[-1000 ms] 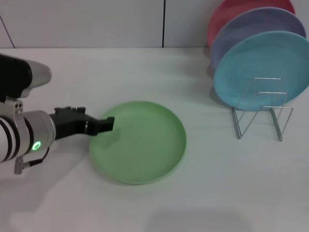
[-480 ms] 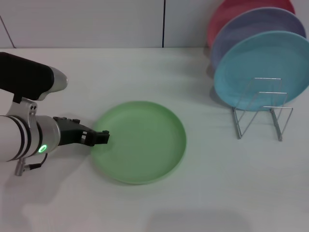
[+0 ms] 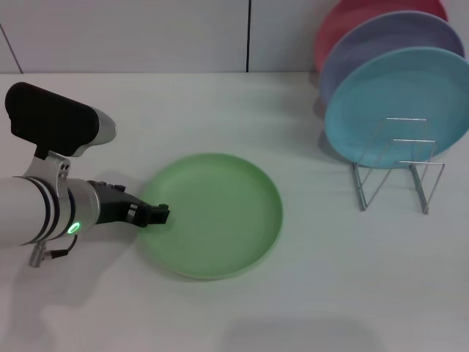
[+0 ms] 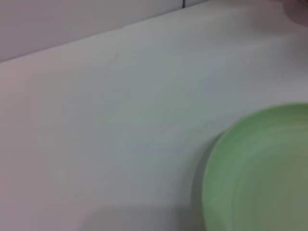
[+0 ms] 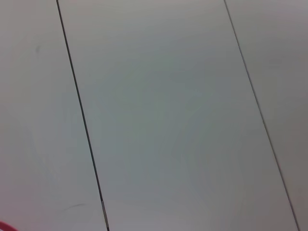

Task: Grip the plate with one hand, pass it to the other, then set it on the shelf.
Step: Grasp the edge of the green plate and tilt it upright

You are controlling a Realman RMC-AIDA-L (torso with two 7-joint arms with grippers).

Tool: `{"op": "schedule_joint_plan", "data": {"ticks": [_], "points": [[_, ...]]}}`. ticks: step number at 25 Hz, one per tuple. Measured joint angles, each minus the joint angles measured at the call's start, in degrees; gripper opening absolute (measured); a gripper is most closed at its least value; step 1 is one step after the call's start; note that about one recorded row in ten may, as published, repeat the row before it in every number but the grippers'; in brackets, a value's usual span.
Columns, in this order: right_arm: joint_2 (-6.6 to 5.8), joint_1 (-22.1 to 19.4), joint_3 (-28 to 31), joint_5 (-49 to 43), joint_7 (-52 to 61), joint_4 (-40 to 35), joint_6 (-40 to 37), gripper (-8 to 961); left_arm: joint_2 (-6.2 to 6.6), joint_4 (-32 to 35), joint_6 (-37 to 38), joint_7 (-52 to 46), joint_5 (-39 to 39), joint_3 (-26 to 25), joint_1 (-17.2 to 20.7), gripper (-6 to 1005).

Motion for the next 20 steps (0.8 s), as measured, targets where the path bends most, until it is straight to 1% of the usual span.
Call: {"op": "schedule_joint_plan", "data": {"ticks": [20], "points": [[-0.03,0.0,0.0,0.0,0.0,-0.1,0.0,788,0.05,1.5,-0.4,-1.5,0.3,-0.4,-0.7,814]]}}
